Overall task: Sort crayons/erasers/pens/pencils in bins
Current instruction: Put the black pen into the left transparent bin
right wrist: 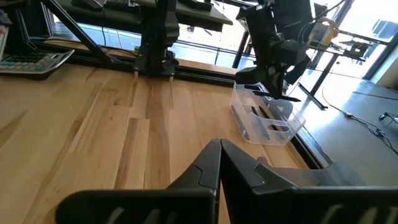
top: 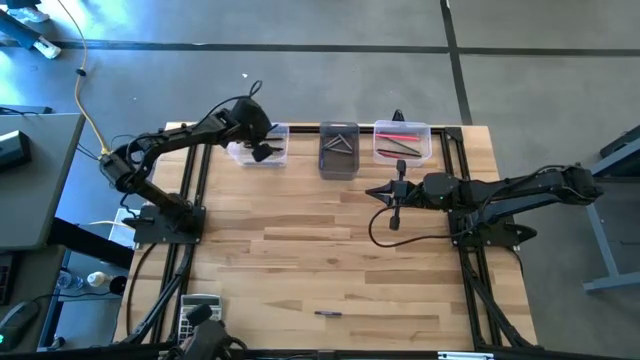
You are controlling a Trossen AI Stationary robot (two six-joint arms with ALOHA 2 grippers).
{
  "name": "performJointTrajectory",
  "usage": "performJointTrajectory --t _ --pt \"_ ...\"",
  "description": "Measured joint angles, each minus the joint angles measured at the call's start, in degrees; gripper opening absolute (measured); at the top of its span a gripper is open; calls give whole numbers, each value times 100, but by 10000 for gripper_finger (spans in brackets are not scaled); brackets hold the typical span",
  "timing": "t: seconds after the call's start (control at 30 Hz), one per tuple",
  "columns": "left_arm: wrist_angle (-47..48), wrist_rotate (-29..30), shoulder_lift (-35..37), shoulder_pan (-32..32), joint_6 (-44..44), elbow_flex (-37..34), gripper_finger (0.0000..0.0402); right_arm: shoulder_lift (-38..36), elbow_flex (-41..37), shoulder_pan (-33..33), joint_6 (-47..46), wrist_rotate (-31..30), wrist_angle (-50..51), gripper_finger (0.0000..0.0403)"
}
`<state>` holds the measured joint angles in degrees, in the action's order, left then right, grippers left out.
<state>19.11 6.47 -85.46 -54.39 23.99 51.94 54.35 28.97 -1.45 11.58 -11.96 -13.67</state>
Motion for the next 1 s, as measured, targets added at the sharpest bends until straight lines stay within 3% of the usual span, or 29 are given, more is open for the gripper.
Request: performJointTrajectory --t 0.43,1.0 --pt "-142 54 -746 -84 -83 -52 21 0 0 1 4 6 -23 0" --pt "210 -52 -832 -79 -282 -52 21 0 0 0 30 11 -31 0"
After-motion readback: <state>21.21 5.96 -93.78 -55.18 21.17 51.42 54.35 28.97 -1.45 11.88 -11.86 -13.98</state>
